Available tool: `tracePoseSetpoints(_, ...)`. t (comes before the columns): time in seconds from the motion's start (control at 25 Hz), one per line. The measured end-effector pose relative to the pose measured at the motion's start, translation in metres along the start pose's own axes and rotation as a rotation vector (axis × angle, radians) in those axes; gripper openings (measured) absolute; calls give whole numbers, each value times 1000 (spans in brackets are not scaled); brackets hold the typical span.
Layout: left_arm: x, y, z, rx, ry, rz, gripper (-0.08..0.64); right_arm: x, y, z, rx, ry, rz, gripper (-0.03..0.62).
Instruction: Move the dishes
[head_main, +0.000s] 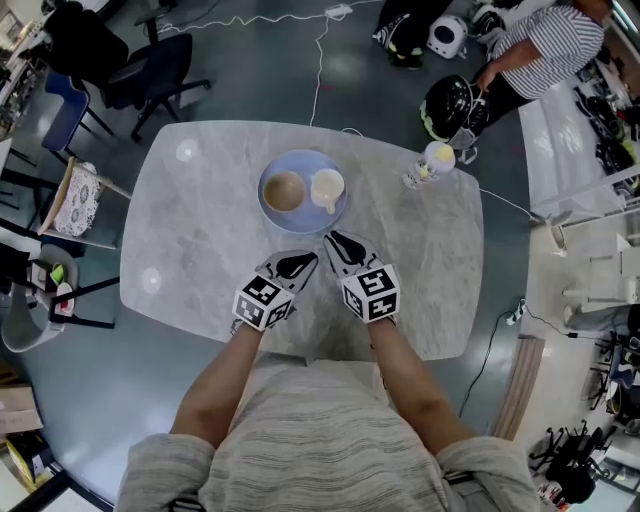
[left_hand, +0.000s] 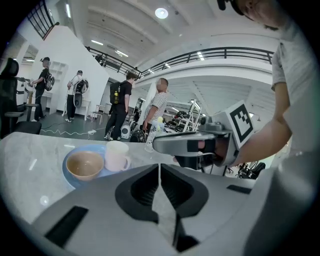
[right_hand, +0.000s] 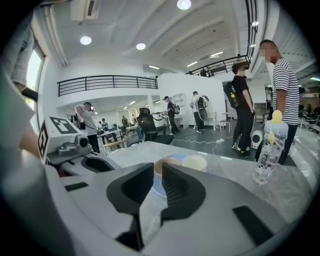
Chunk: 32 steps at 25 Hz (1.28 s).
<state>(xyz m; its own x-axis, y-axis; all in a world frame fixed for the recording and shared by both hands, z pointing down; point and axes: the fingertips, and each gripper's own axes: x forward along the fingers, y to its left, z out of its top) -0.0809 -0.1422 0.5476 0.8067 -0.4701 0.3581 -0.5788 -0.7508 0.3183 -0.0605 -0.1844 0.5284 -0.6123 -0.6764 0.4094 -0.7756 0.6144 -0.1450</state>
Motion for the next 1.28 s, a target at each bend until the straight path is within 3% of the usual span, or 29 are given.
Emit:
tracePoseSetpoints(0.76, -60, -69, 28, 25, -162, -46, 26, -91, 79, 11, -21, -93, 116, 25)
tracePoseSetpoints(1.28, -74, -89, 27, 43, -175, -60, 26, -115, 93, 10, -5, -112, 113, 18)
